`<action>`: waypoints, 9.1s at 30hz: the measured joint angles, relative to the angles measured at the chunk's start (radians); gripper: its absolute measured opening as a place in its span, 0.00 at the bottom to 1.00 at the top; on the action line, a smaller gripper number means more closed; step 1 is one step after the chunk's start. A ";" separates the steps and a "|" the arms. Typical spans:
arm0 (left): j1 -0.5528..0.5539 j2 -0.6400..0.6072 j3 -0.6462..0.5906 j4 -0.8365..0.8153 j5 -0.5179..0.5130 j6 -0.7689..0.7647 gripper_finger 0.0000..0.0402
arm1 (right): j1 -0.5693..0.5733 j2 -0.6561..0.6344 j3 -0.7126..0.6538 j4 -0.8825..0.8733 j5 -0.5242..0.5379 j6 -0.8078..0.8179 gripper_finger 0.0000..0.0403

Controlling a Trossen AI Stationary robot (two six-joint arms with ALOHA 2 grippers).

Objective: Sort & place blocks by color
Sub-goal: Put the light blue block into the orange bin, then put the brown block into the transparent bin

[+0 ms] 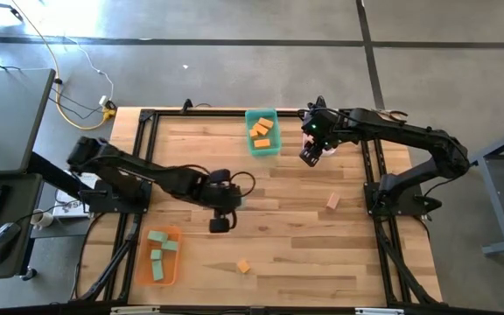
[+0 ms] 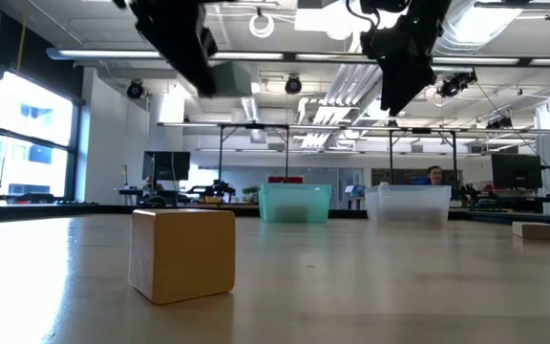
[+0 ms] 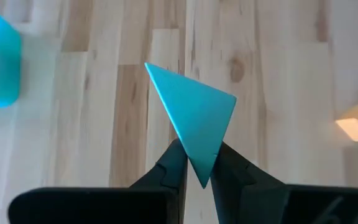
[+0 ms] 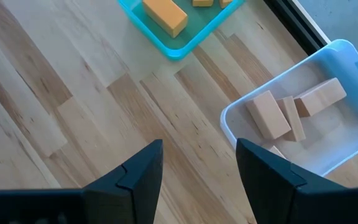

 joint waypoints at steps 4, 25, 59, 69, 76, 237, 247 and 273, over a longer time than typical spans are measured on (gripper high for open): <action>-0.050 -0.084 0.000 -0.081 -0.029 -0.070 0.09 | 0.000 0.000 0.000 0.005 0.000 0.004 0.47; -0.617 -0.332 0.000 -0.600 -0.314 -0.930 0.09 | 0.000 0.000 0.000 0.003 -0.002 0.055 0.47; -0.973 0.080 0.000 -0.591 0.016 -1.485 0.09 | 0.281 0.000 0.000 0.169 -0.191 0.222 0.47; -0.959 0.120 0.000 -0.580 0.017 -1.513 0.09 | 0.462 0.000 0.000 0.259 -0.212 0.231 0.47; -0.937 0.120 0.000 -0.580 0.050 -1.541 0.20 | 0.576 0.000 0.000 0.225 -0.085 0.236 0.47; -0.532 -0.356 0.001 -0.678 -0.675 -0.951 0.40 | 0.483 0.180 -0.333 0.112 0.519 -0.200 0.24; -0.532 -0.356 0.001 -0.678 -0.675 -0.878 0.40 | 0.177 0.007 -0.332 0.406 0.706 -0.236 0.25; -0.478 -0.356 0.001 -0.670 -0.709 -0.802 0.48 | -0.369 0.168 -0.331 0.497 0.051 -0.083 0.32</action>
